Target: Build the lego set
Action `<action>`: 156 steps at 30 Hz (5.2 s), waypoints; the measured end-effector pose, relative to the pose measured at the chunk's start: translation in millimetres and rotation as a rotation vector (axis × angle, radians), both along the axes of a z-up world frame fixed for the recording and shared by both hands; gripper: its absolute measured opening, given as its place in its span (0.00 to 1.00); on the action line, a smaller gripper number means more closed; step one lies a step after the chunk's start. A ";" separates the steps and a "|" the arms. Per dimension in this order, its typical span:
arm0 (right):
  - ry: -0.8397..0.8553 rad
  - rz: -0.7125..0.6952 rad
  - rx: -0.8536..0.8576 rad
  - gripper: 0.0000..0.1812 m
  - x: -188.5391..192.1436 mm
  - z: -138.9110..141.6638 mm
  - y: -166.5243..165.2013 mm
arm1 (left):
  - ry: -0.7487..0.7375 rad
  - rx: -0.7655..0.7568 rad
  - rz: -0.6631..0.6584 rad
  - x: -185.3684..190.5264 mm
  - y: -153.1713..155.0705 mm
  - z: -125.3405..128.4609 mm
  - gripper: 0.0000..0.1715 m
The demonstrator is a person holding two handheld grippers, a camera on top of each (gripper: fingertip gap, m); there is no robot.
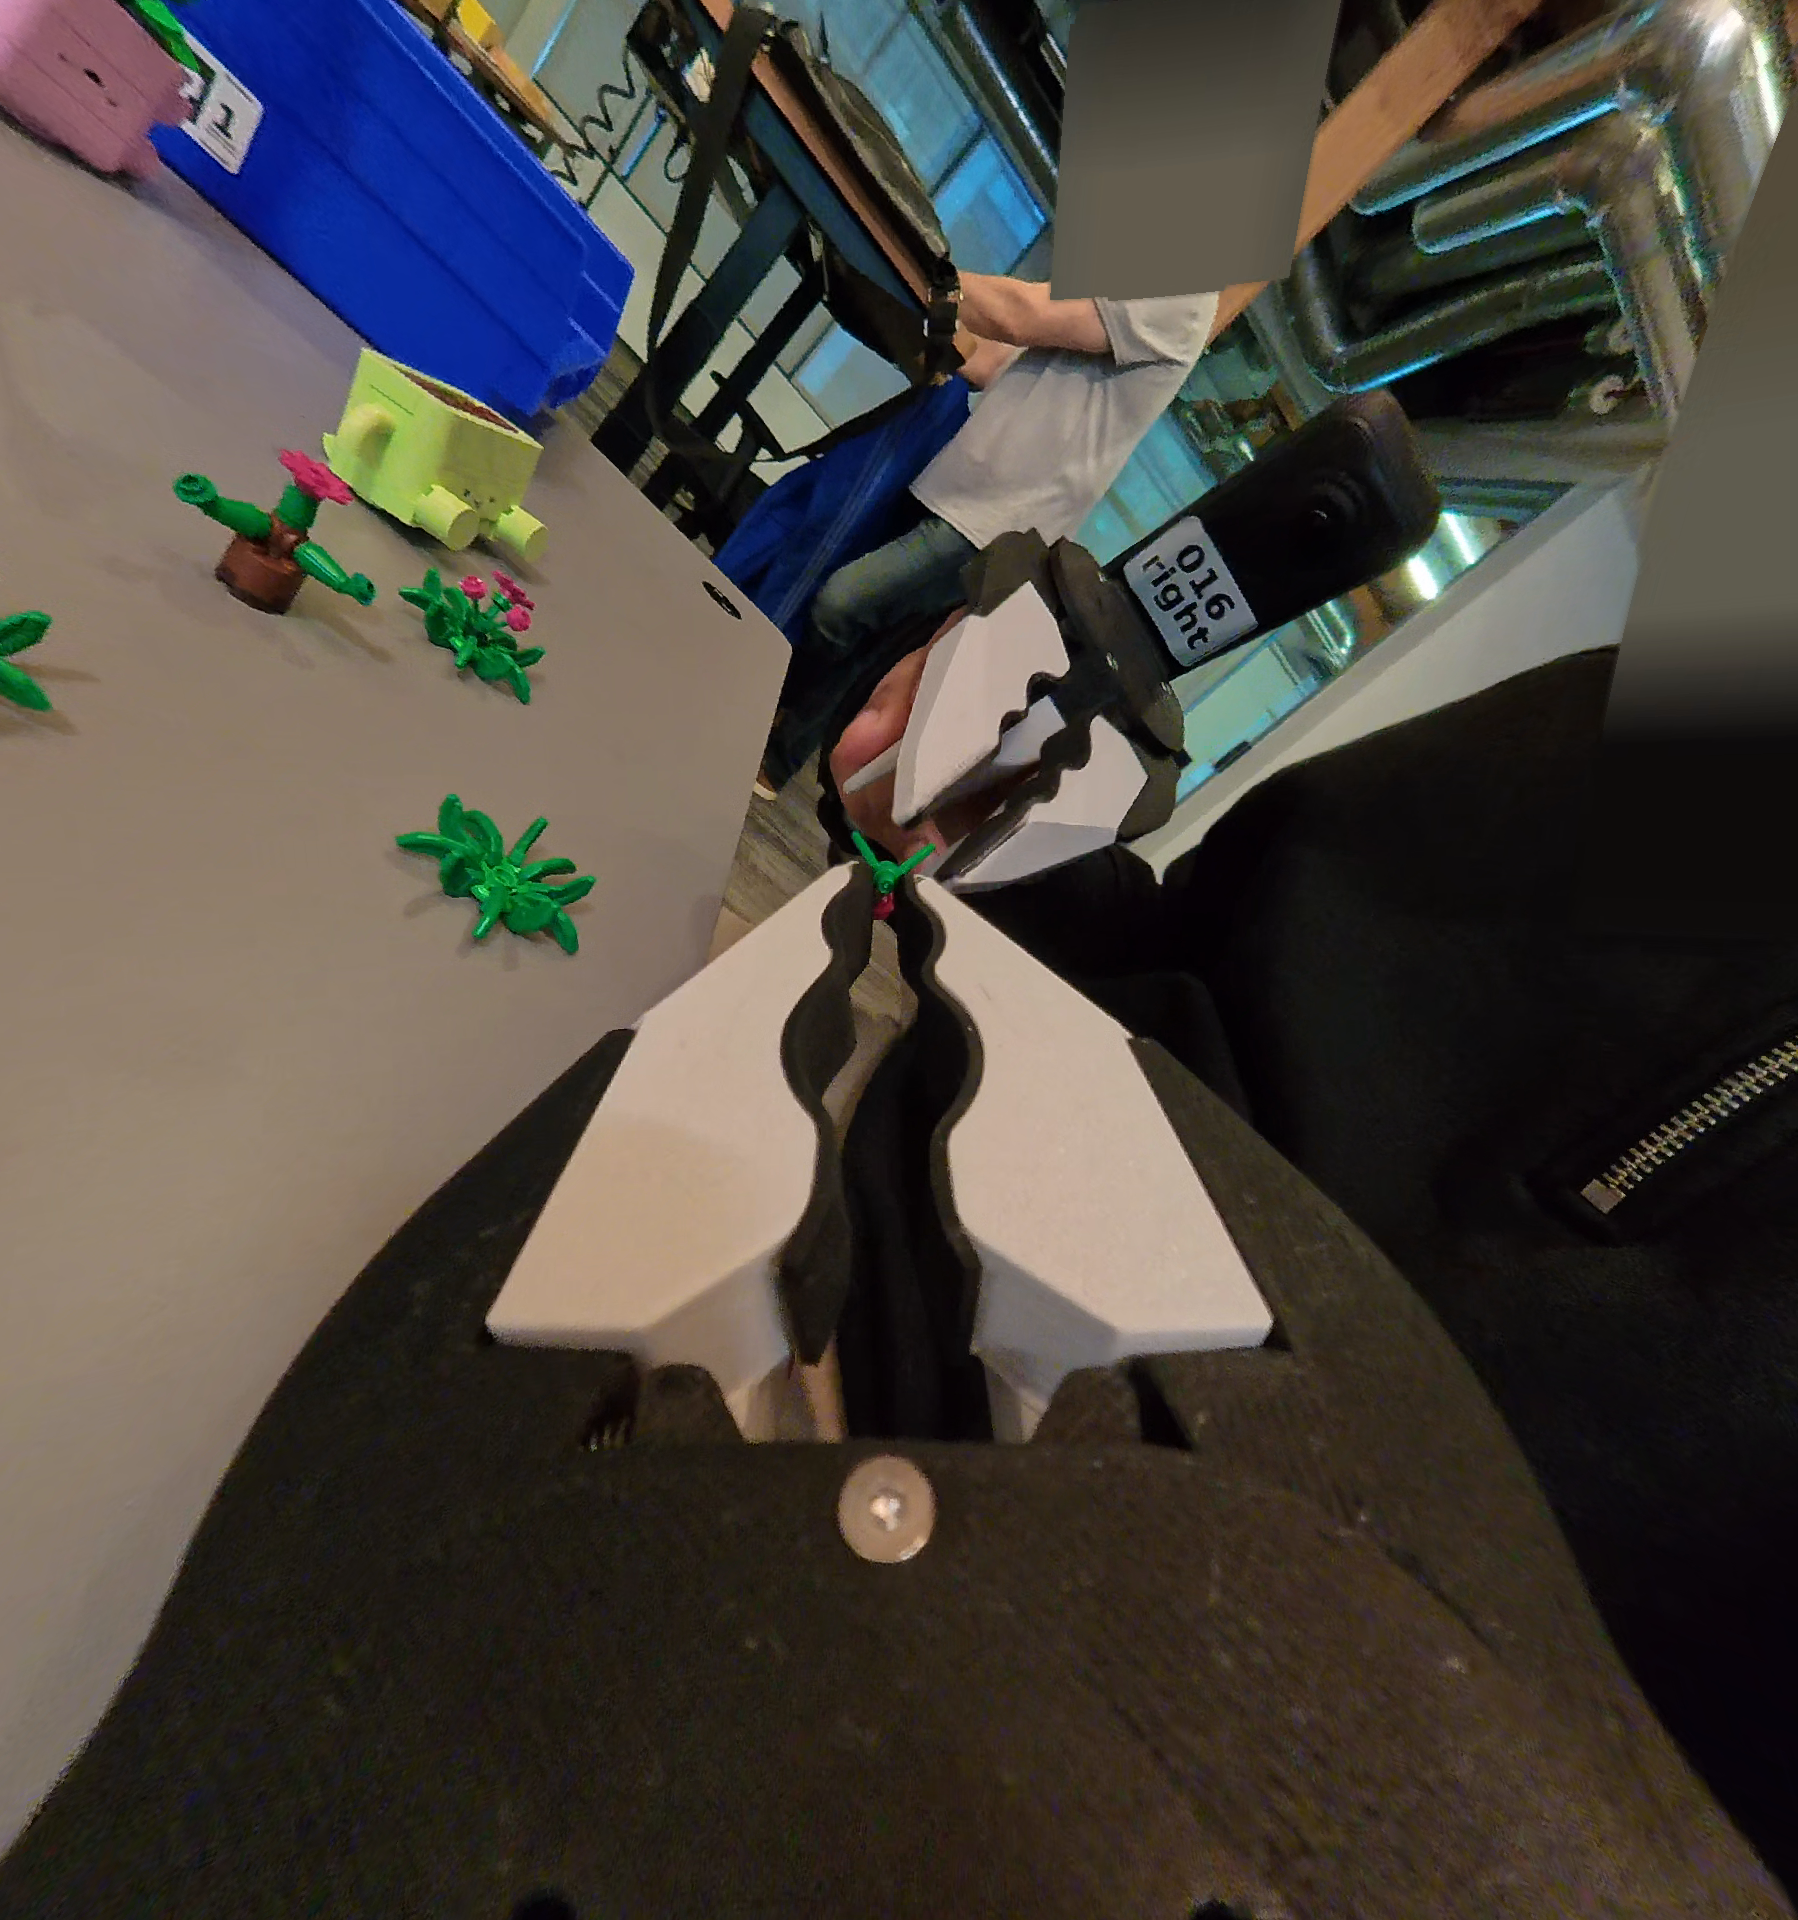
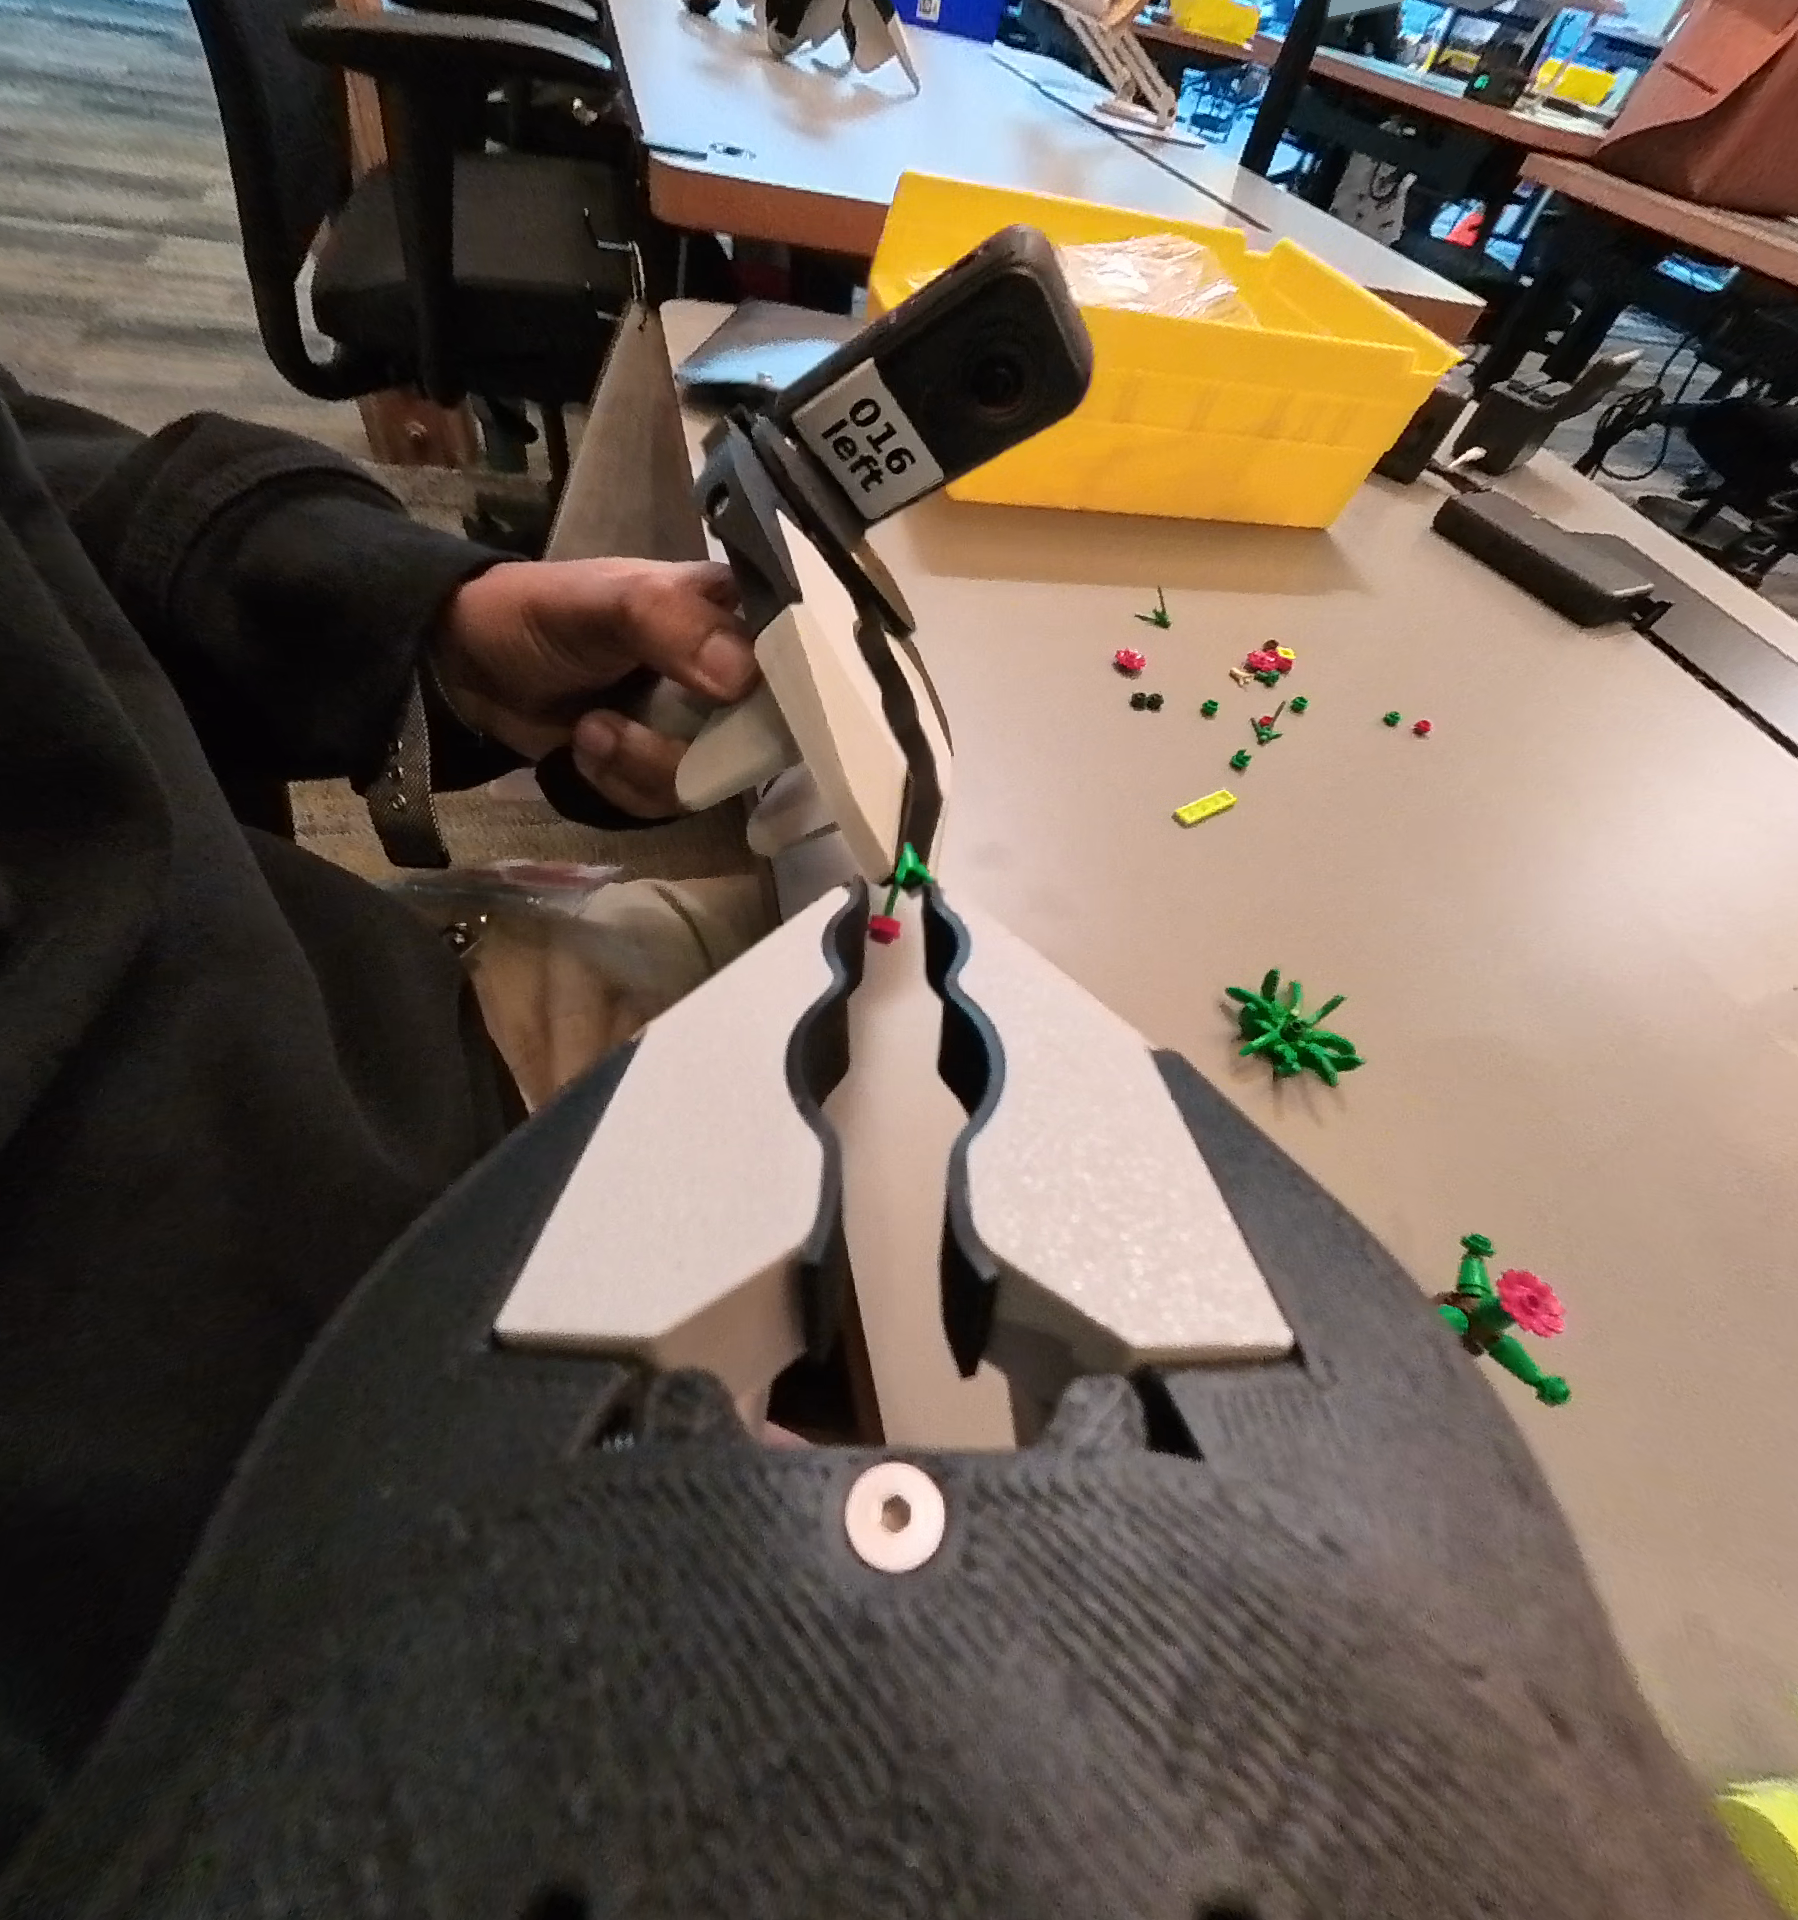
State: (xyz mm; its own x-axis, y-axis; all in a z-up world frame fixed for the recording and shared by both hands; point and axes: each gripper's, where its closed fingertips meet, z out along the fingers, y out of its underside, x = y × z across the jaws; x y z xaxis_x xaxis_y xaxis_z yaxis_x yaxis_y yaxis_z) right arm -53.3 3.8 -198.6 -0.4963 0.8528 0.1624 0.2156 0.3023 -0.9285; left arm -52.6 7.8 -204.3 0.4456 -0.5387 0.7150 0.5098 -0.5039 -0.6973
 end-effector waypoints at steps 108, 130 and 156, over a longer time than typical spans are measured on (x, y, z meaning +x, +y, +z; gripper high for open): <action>0.138 0.083 -0.577 0.02 -9.7 50.4 2.3 | -0.071 0.185 0.232 -13.2 -2.3 41.5 0.01; 0.117 0.084 -0.511 0.03 -28.2 42.6 -4.4 | -0.129 0.169 0.266 -28.0 -5.1 37.4 0.01; 0.098 0.057 -0.414 0.02 -21.8 33.2 -3.2 | -0.133 0.074 0.252 -26.8 1.5 20.7 0.01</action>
